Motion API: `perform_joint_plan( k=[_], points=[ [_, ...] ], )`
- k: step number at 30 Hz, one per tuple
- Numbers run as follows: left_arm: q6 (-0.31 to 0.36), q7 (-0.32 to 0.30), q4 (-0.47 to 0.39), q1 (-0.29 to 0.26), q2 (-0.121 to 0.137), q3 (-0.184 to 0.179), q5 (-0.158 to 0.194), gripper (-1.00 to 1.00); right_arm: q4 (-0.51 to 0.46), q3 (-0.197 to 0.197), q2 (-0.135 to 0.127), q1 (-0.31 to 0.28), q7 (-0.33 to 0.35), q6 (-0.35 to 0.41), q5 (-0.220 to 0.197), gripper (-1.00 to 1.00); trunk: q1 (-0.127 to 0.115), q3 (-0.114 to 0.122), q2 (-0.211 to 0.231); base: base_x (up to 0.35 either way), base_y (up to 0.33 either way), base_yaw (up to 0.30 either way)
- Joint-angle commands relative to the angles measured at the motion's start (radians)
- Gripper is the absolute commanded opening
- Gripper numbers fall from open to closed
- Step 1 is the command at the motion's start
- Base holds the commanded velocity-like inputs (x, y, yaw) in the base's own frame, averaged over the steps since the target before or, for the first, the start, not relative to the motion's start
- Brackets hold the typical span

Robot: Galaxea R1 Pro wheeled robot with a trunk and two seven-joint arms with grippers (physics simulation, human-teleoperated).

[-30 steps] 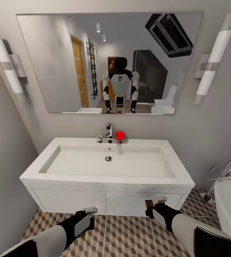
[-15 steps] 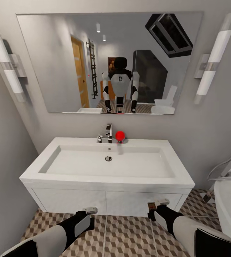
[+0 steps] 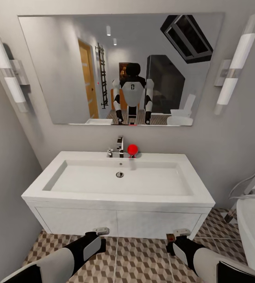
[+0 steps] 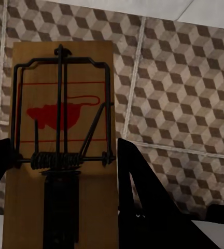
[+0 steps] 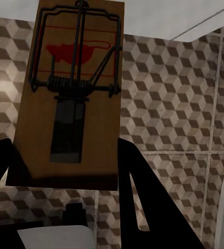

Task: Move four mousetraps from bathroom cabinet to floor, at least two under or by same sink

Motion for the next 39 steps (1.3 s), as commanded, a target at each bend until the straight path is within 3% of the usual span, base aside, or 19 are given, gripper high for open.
perform_joint_plan(
  k=[1,17,39],
  points=[
    [0.004,0.006,-0.002,-0.001,0.000,-0.006,0.003,-1.00,-0.002,0.008,0.000,-0.001,-0.006,0.004,-0.011,-1.00,0.000,-0.001,-0.001,0.000,0.000,0.000],
    [0.003,0.006,-0.004,-0.001,-0.001,-0.006,0.003,-1.00,-0.003,0.008,-0.005,0.000,0.001,0.004,-0.010,-1.00,0.000,-0.001,-0.001,0.000,0.000,0.000],
    [0.003,0.006,-0.004,-0.001,-0.003,-0.006,0.003,-1.00,-0.004,0.009,-0.006,0.000,0.001,0.004,-0.009,-1.00,0.085,-0.070,-0.155,0.000,0.000,0.000]
  ],
)
